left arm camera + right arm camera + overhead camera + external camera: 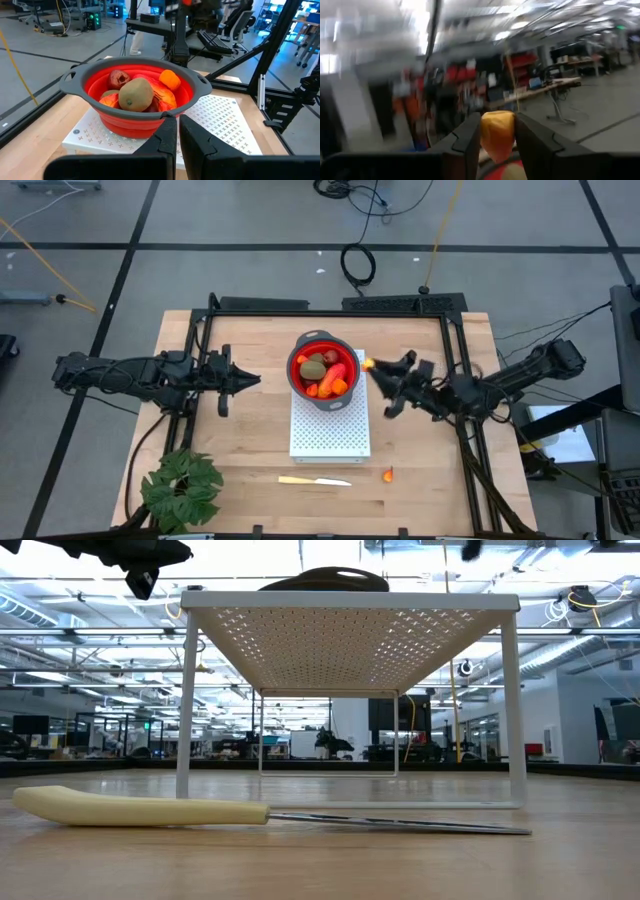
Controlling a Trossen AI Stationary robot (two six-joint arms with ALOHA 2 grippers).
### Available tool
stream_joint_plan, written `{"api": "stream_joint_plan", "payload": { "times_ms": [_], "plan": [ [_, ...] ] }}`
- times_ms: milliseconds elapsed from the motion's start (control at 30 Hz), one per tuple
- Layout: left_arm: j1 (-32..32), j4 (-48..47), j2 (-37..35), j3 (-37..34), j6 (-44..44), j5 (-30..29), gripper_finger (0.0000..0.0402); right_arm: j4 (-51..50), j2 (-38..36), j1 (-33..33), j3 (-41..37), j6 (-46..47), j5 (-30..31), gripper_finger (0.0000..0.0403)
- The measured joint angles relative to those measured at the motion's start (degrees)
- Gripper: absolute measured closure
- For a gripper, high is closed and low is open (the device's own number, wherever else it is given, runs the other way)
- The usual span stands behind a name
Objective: Pick & Place Fruit
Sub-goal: Put the peach into the red strainer bowl on the shelf
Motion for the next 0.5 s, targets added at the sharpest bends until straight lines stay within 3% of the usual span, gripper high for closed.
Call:
{"api": "stream_joint_plan", "payload": {
  "times_ms": [100, 267, 500],
  "plan": [
    [0.0, 0.0, 0.0, 0.0, 0.0, 0.0, 0.0380, -14.6, 0.0, 0.0, 5.8, -6.1, -4.5, 0.0297],
    [0.0, 0.0, 0.0, 0.0, 0.0, 0.0, 0.0380, -38.7, 0.6, -0.5, 16.4, -11.5, -6.7, 0.0297],
    [0.0, -0.1, 0.0, 0.0, 0.0, 0.0, 0.0380, -55.1, 3.6, -4.6, 26.4, -15.0, -12.0, 0.0297]
  ]
}}
